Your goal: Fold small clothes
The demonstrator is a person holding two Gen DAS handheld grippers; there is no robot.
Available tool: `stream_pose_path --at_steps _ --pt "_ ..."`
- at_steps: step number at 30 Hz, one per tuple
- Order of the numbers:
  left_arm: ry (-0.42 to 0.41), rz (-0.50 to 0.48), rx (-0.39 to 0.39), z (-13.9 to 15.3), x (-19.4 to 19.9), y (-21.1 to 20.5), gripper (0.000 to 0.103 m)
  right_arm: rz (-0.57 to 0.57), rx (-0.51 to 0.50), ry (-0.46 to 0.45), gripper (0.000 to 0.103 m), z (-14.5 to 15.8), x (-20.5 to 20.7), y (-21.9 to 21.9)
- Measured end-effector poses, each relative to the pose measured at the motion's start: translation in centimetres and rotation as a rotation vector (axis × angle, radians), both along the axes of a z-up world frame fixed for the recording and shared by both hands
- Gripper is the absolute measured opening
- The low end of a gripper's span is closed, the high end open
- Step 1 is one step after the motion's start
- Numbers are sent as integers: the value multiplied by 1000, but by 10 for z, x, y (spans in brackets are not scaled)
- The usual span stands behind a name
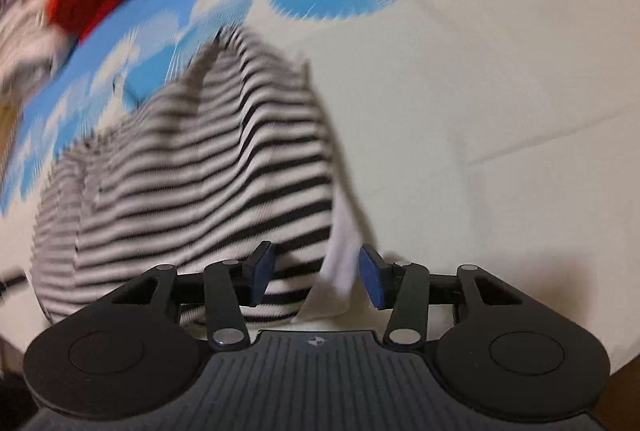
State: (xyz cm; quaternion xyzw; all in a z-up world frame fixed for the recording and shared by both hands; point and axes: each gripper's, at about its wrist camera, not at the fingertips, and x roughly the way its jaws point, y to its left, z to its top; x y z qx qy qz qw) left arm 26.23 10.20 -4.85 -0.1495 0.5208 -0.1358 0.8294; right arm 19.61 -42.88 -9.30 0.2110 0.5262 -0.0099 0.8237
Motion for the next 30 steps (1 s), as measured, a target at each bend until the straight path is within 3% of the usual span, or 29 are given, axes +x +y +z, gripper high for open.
stream_pose_path --at_steps 2,5,7,9,10,11,13,15,18,20,25,30 --pt "-3 -76 1 -3 5 -24 30 43 -25 13 12 2 0 9" --pt "6 -158 70 -12 8 -50 30 1 4 -57 5 13 -5 -5" --pt "57 -155 148 -27 13 -56 30 -100 12 -115 4 24 -14 -27" --pt "160 -123 267 -50 19 -55 30 -99 -32 -53 4 13 -16 -29" --pt "212 -104 341 -61 21 -54 29 -29 -81 14 4 3 -13 -19" --pt "233 -93 365 -65 22 -52 28 16 -117 49 5 -2 -10 -11" --pt "214 -52 327 -57 24 -47 27 42 -172 64 7 -5 -7 -3" --pt "163 -11 306 -45 24 -41 27 -22 -188 17 9 6 -7 -7" --pt "63 46 268 -27 25 -35 27 -164 -271 -168 17 39 -16 -14" --pt "11 63 219 -15 30 -35 27 -179 -247 -271 18 52 -20 -13" --pt "-81 19 130 0 39 -62 28 7 -141 -380 24 56 3 29" --pt "-111 -27 99 -2 55 -92 29 128 -125 -335 28 48 43 76"
